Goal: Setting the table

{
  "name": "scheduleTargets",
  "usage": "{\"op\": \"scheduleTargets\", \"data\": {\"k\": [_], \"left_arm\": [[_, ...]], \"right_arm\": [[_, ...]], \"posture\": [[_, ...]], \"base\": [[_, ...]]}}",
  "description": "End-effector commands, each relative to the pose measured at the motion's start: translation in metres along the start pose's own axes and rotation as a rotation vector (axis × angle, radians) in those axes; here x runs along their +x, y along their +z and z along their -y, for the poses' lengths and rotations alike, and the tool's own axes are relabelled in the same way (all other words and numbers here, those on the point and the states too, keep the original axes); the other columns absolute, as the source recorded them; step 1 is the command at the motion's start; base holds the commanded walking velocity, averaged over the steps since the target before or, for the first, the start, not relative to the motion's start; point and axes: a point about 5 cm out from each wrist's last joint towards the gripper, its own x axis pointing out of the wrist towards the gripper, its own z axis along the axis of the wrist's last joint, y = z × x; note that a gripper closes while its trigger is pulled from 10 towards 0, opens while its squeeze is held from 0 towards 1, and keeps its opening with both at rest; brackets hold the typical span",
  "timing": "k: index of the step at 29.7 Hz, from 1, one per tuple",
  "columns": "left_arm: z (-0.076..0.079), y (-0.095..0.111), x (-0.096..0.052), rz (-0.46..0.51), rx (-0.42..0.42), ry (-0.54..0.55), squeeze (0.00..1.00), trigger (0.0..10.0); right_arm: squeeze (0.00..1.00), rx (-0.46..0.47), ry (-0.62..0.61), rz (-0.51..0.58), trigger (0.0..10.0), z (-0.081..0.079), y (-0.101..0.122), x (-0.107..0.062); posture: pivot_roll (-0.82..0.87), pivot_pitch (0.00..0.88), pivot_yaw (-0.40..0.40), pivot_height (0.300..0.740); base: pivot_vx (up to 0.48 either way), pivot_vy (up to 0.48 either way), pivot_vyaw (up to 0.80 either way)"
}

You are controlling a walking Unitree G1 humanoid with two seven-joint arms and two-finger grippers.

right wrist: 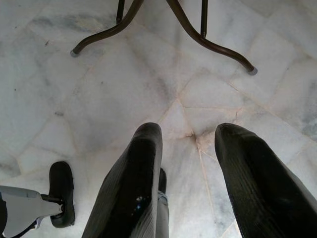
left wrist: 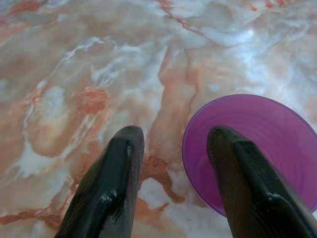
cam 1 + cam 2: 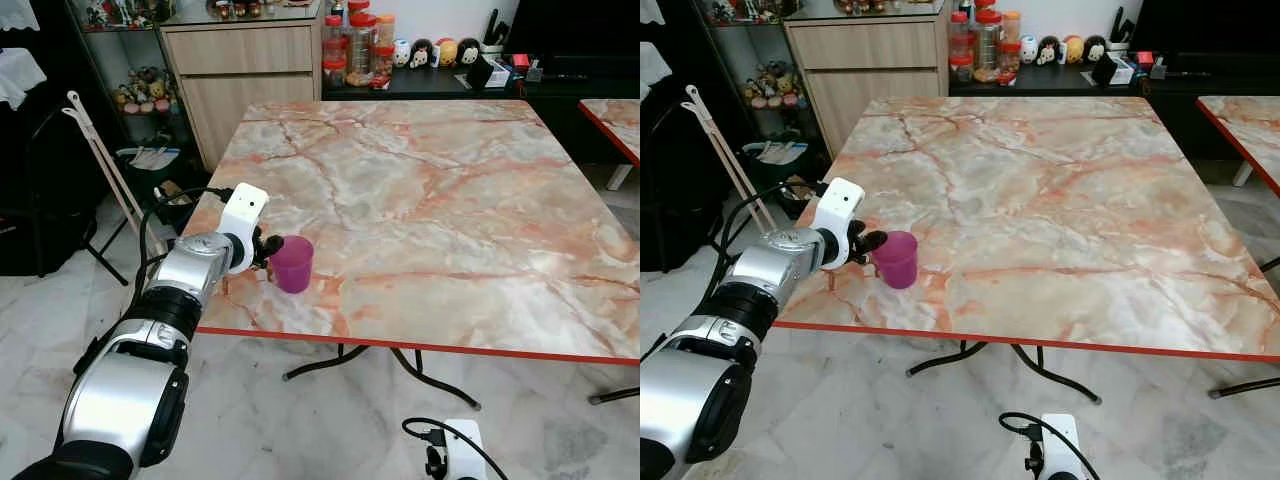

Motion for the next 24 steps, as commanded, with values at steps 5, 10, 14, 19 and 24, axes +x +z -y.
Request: {"op": "scheduleTargets", "data": {"k": [5, 10, 14, 19, 24], "left_arm": [[0.0031, -0.0091, 0.0003, -0.030, 0.019, -0.024, 0.00, 10.0], [0.0045, -0.0098, 0.0016, -0.044, 0.037, -0.028, 0.00, 10.0], [0.0071, -0.0095, 0.0026, -0.046, 0.039, -0.043, 0.00, 10.0], [0.0094, -0.0099, 0.0026, -0.053, 0.057, -0.072, 0.00, 10.0], [0.0106, -0.0098, 0.0021, -0.054, 0.076, -0.089, 0.00, 10.0]], "right_arm": [[0.00, 0.017, -0.003, 0.003, 10.0, -0.0005, 0.0019, 0.0007], [0.00, 0.032, -0.011, 0.007, 10.0, -0.0003, 0.0025, 0.0008], [0.00, 0.034, -0.013, 0.007, 10.0, 0.0003, 0.0027, 0.0008], [0.00, 0.034, -0.013, 0.007, 10.0, 0.0003, 0.0029, 0.0009], [0.00, 0.035, -0.013, 0.006, 10.0, 0.0002, 0.0026, 0.0008]], "posture": [[-0.01, 0.000, 0.044, 0.740], [-0.01, 0.000, 0.049, 0.740], [-0.01, 0.000, 0.051, 0.740], [-0.01, 0.000, 0.053, 0.740], [-0.01, 0.000, 0.055, 0.740]], "base": [[0.000, 0.000, 0.00], [0.000, 0.000, 0.00], [0.000, 0.000, 0.00], [0.000, 0.000, 0.00], [0.000, 0.000, 0.00]]}}
